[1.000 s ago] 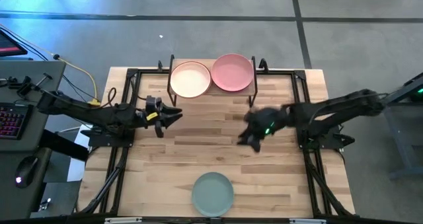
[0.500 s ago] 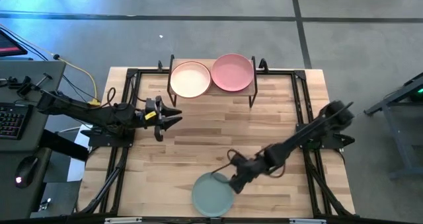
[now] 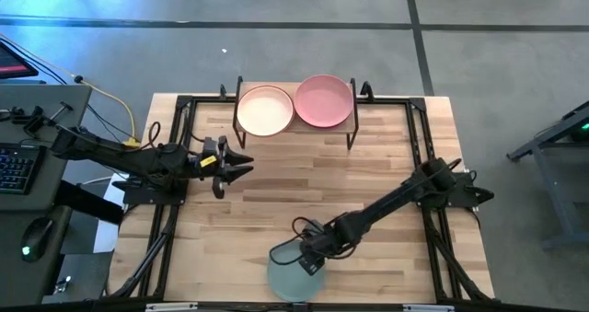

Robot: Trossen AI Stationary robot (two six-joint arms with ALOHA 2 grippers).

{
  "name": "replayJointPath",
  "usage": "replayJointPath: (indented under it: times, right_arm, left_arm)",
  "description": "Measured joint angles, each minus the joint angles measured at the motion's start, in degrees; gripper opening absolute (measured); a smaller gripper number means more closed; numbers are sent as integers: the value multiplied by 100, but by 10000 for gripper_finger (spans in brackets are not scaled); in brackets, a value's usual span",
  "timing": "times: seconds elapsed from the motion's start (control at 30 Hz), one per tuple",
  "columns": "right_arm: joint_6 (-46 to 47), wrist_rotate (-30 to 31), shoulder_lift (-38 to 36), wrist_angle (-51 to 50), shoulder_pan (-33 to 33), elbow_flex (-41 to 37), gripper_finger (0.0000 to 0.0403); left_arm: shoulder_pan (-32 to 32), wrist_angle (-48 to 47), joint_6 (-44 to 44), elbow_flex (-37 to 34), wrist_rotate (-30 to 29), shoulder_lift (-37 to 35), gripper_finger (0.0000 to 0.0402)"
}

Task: Place and stack plates onto a shelf
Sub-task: Stack the gray plate on top of the light orange plate on the shelf

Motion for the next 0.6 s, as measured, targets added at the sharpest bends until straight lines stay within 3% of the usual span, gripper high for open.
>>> replayJointPath:
  times: [0.1,0.33,0.47,0.6]
  right_arm:
    - [-7,39,-11,6,17,3,181]
    - [131,32,234,-171,17,-16,166]
    - [157,-50,335,-183,10,1,124]
    - [112,-45,287,-375,8,1,45]
  left_arm:
    - [0,6,-4,0,361,-93,124]
    - [0,20,-4,0,366,-295,124]
    - [0,-6,44,-2,364,-438,124]
    - [0,-6,179,-2,162,-710,124]
